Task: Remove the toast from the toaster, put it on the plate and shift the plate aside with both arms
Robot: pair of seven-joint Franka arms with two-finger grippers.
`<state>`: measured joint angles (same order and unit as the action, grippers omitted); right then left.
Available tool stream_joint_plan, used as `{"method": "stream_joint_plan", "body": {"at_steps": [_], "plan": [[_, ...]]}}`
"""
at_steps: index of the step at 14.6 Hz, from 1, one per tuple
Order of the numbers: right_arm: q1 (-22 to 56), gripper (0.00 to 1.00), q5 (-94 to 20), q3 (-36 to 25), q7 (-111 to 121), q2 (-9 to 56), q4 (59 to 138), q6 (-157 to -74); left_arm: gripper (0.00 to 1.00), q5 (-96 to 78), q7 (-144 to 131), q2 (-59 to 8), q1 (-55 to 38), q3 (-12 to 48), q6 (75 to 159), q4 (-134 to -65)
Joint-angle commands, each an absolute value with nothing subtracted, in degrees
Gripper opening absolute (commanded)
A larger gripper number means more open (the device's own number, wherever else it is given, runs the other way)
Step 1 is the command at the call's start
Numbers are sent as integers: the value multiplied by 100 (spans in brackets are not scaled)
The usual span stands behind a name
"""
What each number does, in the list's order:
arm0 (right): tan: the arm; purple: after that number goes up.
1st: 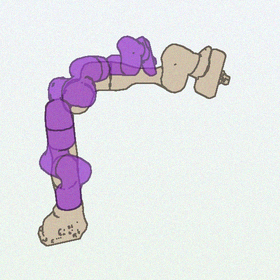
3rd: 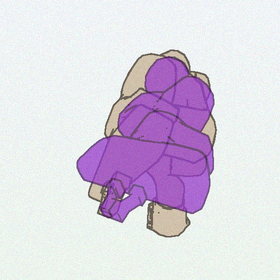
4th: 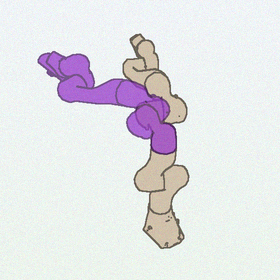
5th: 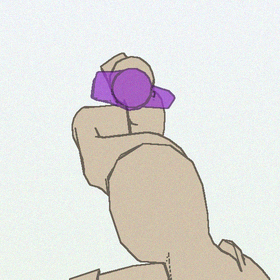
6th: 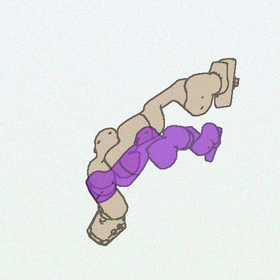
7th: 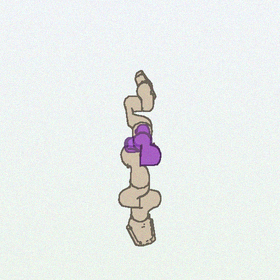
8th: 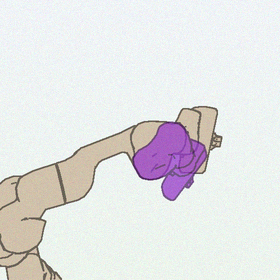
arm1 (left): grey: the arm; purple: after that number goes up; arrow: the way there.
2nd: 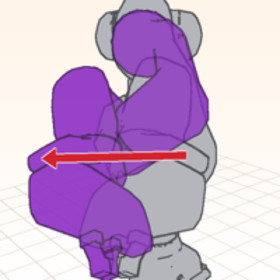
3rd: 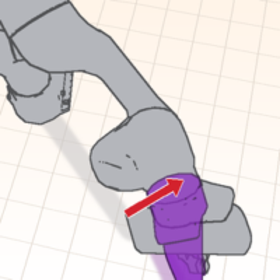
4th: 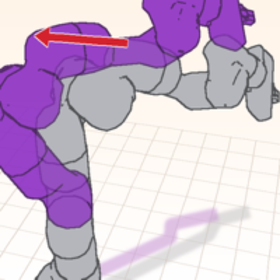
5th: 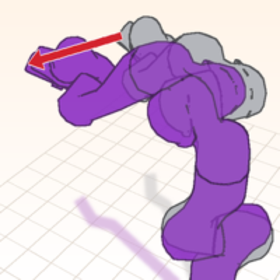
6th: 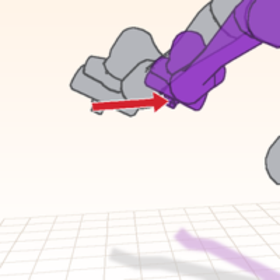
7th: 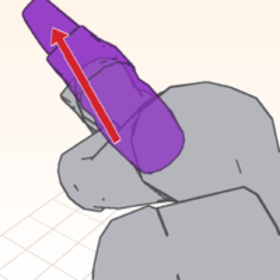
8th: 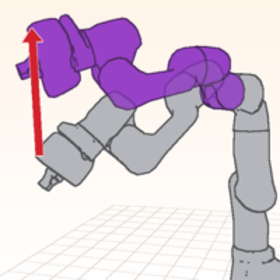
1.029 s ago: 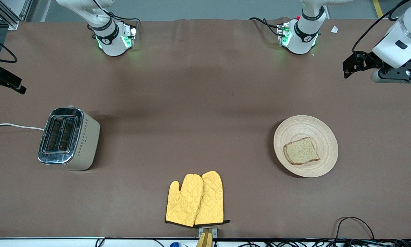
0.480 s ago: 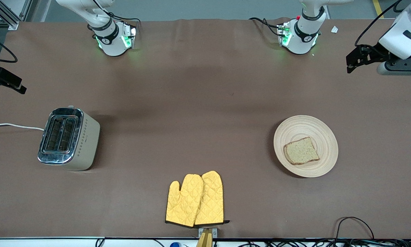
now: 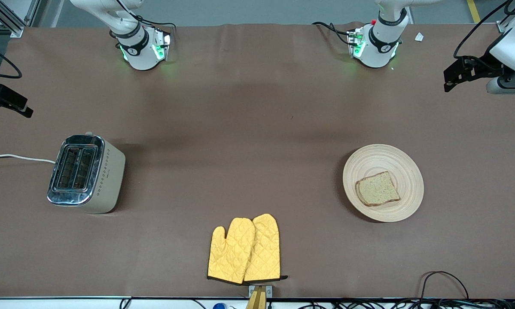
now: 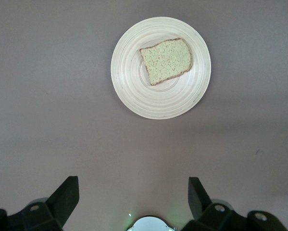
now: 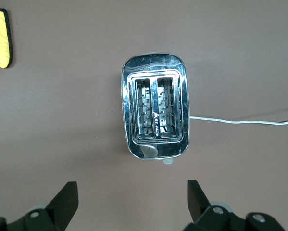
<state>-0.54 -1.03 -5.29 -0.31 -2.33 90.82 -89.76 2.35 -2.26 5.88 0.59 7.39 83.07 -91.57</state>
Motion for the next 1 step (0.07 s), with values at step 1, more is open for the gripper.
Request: {"method": "stream_joint_plan", "body": {"at_steps": [1], "plan": [[-123,100,-9,-457,0,-316,9176,-9018,100,80,-149,554,79,729,8218,-9035]]}}
